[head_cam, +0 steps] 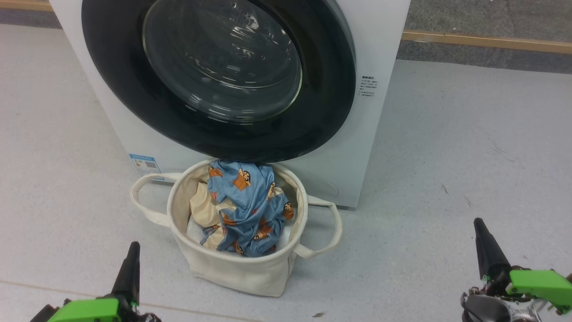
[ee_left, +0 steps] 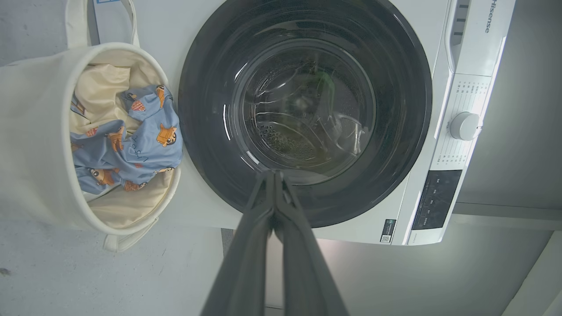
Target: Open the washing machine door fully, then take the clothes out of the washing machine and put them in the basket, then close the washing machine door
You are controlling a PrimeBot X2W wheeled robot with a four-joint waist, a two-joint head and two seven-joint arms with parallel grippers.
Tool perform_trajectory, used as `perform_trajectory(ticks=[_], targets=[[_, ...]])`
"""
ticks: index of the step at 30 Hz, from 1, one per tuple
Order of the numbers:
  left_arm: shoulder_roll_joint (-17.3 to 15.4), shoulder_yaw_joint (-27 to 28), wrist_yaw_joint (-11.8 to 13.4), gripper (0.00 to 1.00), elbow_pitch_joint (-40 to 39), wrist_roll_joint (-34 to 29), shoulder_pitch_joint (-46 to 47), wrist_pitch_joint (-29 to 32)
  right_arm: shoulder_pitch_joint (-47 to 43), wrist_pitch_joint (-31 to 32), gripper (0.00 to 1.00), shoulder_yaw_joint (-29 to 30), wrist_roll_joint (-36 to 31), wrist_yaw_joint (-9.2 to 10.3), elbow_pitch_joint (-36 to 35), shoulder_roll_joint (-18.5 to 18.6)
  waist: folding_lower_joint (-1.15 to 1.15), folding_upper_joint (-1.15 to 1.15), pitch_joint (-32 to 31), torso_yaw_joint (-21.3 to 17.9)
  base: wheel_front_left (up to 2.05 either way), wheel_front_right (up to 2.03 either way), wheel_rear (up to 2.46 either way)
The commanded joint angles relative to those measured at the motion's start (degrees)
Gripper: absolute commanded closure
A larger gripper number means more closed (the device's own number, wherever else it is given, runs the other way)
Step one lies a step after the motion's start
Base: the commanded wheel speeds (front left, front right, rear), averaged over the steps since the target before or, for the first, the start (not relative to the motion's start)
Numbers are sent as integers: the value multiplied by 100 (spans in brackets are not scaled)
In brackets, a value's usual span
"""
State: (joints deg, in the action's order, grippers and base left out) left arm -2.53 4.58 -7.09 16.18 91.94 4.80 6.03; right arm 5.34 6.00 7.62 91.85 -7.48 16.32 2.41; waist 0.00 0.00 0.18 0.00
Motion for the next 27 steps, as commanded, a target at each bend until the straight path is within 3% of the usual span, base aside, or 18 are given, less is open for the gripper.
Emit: perform_trajectory(ticks=[1,27], targets=[[-34,195,-40,100,-213,23,139,46,84,47,100,-111,33,-1,-230,47,0,0,0,0,0,0,0],[-34,194,-40,100,-213,23,139,46,84,47,100,-112,33,-1,-230,47,0,0,0,0,0,0,0]])
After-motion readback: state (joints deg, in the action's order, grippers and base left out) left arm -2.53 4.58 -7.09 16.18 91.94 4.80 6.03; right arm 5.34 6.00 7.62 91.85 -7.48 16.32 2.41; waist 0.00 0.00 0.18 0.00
